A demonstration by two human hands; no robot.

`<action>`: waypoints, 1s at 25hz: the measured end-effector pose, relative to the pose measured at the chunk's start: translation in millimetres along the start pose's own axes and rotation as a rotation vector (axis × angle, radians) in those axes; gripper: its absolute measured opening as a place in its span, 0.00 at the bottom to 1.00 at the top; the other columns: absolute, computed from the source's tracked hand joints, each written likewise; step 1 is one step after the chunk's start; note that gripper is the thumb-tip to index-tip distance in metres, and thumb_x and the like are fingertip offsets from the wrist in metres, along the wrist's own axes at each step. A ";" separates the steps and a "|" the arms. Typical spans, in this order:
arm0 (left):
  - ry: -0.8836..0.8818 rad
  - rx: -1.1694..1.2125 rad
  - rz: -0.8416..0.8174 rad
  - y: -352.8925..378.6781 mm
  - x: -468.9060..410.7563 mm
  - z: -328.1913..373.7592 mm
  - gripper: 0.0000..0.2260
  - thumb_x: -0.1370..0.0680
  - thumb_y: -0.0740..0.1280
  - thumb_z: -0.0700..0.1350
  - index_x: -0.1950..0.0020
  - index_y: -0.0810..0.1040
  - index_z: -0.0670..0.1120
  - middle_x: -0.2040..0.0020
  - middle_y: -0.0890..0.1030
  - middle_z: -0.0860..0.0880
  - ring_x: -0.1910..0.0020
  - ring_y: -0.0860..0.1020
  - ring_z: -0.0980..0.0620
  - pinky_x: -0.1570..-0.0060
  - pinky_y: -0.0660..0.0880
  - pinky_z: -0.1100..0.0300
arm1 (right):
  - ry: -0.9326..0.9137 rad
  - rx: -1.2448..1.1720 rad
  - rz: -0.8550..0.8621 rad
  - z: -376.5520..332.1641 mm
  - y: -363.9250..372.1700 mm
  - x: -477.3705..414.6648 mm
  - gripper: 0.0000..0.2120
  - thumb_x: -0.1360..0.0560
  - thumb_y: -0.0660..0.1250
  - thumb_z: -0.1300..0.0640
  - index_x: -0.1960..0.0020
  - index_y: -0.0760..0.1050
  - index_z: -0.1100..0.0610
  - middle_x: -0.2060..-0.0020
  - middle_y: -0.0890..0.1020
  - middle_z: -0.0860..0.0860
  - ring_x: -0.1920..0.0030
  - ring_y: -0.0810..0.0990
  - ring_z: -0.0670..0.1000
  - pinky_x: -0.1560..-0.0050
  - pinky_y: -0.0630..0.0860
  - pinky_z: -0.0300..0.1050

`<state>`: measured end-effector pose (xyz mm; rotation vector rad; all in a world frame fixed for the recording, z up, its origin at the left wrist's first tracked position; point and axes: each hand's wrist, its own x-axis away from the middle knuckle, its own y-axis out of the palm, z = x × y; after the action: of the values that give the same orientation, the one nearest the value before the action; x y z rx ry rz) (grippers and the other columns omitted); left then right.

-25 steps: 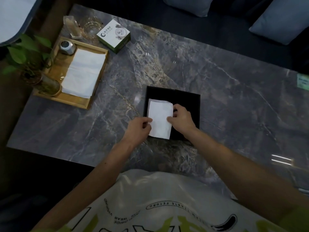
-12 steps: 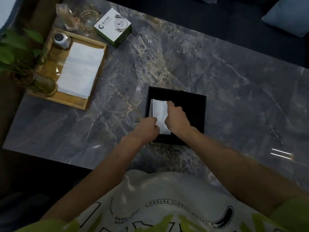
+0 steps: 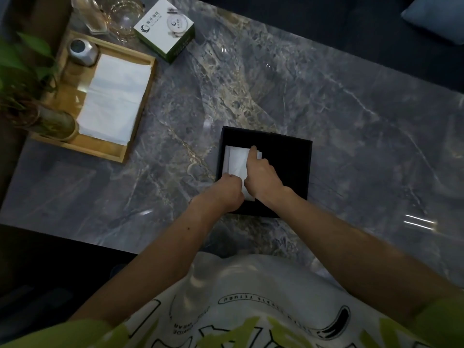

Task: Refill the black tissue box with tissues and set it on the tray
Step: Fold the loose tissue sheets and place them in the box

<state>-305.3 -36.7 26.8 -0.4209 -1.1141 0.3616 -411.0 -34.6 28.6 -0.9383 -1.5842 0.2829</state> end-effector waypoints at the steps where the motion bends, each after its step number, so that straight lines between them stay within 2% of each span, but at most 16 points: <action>1: -0.002 -0.027 -0.004 0.5 -1.0 0.3 0.14 0.19 0.55 0.36 0.35 0.67 0.32 0.32 0.67 0.35 0.32 0.66 0.39 0.37 0.65 0.54 | 0.006 0.001 -0.012 -0.8 -1.0 0.0 0.40 0.21 0.61 0.64 0.22 0.36 0.62 0.30 0.66 0.67 0.41 0.75 0.62 0.55 0.69 0.47; 4: 0.031 -0.058 0.025 1.0 2.8 0.6 0.17 0.19 0.55 0.37 0.31 0.64 0.31 0.27 0.61 0.33 0.27 0.60 0.36 0.31 0.60 0.52 | -0.010 0.039 -0.046 -1.7 -4.5 4.4 0.39 0.21 0.60 0.64 0.22 0.37 0.64 0.30 0.65 0.68 0.40 0.75 0.63 0.58 0.70 0.46; 5: 0.034 -0.049 0.032 1.4 5.3 0.0 0.18 0.19 0.56 0.37 0.31 0.64 0.31 0.25 0.58 0.32 0.25 0.58 0.37 0.30 0.59 0.52 | -0.021 0.081 -0.044 -1.8 -6.1 7.4 0.38 0.21 0.60 0.64 0.22 0.38 0.64 0.28 0.62 0.69 0.38 0.74 0.64 0.56 0.73 0.47; 7: 0.044 -0.032 0.023 6.4 6.3 -4.0 0.20 0.21 0.57 0.36 0.30 0.62 0.31 0.23 0.52 0.32 0.23 0.53 0.38 0.28 0.57 0.52 | -0.066 0.199 -0.014 -1.1 -8.0 15.1 0.36 0.22 0.62 0.66 0.22 0.44 0.67 0.24 0.51 0.69 0.31 0.67 0.65 0.42 0.73 0.50; 8: 0.050 -0.030 0.022 9.6 6.4 -6.0 0.22 0.21 0.58 0.36 0.29 0.61 0.31 0.23 0.50 0.32 0.23 0.52 0.39 0.27 0.56 0.52 | -0.109 0.250 0.004 0.3 -7.8 16.9 0.33 0.23 0.63 0.66 0.23 0.49 0.68 0.24 0.49 0.68 0.28 0.64 0.64 0.38 0.71 0.51; 10: 0.064 -0.049 0.027 17.2 5.9 -7.8 0.26 0.22 0.60 0.37 0.27 0.56 0.31 0.23 0.48 0.31 0.23 0.51 0.37 0.25 0.53 0.51 | -0.202 0.350 0.007 5.4 -3.1 15.2 0.29 0.25 0.67 0.65 0.28 0.60 0.67 0.24 0.55 0.66 0.27 0.62 0.61 0.36 0.70 0.50; 12: 0.075 -0.091 0.022 22.9 6.8 -6.4 0.26 0.22 0.59 0.37 0.26 0.56 0.31 0.24 0.52 0.31 0.24 0.53 0.36 0.25 0.52 0.52 | -0.263 0.462 -0.021 10.8 5.0 11.0 0.25 0.25 0.68 0.62 0.30 0.65 0.65 0.27 0.63 0.63 0.28 0.64 0.59 0.35 0.70 0.49; 14: 0.064 -0.139 0.015 24.1 5.9 -3.0 0.22 0.22 0.58 0.38 0.29 0.61 0.32 0.27 0.61 0.33 0.26 0.57 0.36 0.28 0.55 0.52 | -0.289 0.555 -0.041 12.8 10.6 6.5 0.19 0.22 0.64 0.59 0.33 0.70 0.64 0.33 0.69 0.60 0.31 0.68 0.57 0.40 0.73 0.49; 16: 0.053 -0.178 -0.013 23.4 5.2 -1.6 0.20 0.21 0.57 0.38 0.30 0.66 0.33 0.30 0.66 0.34 0.27 0.57 0.36 0.28 0.56 0.51 | -0.305 0.638 -0.053 12.3 13.6 3.4 0.16 0.21 0.62 0.57 0.36 0.73 0.62 0.37 0.72 0.59 0.35 0.71 0.57 0.49 0.74 0.49; 18: 0.058 -0.204 -0.060 26.8 2.3 -3.9 0.19 0.21 0.57 0.39 0.30 0.67 0.33 0.31 0.68 0.33 0.26 0.57 0.34 0.25 0.53 0.48 | -0.318 0.703 -0.061 12.2 15.5 1.0 0.16 0.21 0.61 0.56 0.36 0.73 0.60 0.37 0.73 0.59 0.36 0.72 0.57 0.51 0.73 0.49; 21: 0.054 -0.160 -0.057 31.1 -3.3 -8.4 0.19 0.21 0.58 0.40 0.30 0.68 0.36 0.30 0.67 0.33 0.27 0.60 0.33 0.25 0.55 0.46 | -0.324 0.747 -0.069 13.4 17.3 -2.0 0.16 0.20 0.60 0.55 0.35 0.73 0.60 0.37 0.72 0.58 0.36 0.72 0.56 0.52 0.74 0.49; 25: 0.013 -0.105 -0.073 25.2 -1.0 -3.0 0.21 0.19 0.57 0.41 0.27 0.63 0.35 0.27 0.64 0.32 0.24 0.53 0.35 0.25 0.52 0.51 | -0.351 0.761 -0.077 19.6 18.1 -1.2 0.17 0.22 0.63 0.58 0.34 0.72 0.60 0.35 0.71 0.57 0.36 0.72 0.55 0.50 0.75 0.49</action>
<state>-304.7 -15.8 12.3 -0.4732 -1.1362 0.2371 -421.6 -17.6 11.0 -0.2390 -1.6219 0.9574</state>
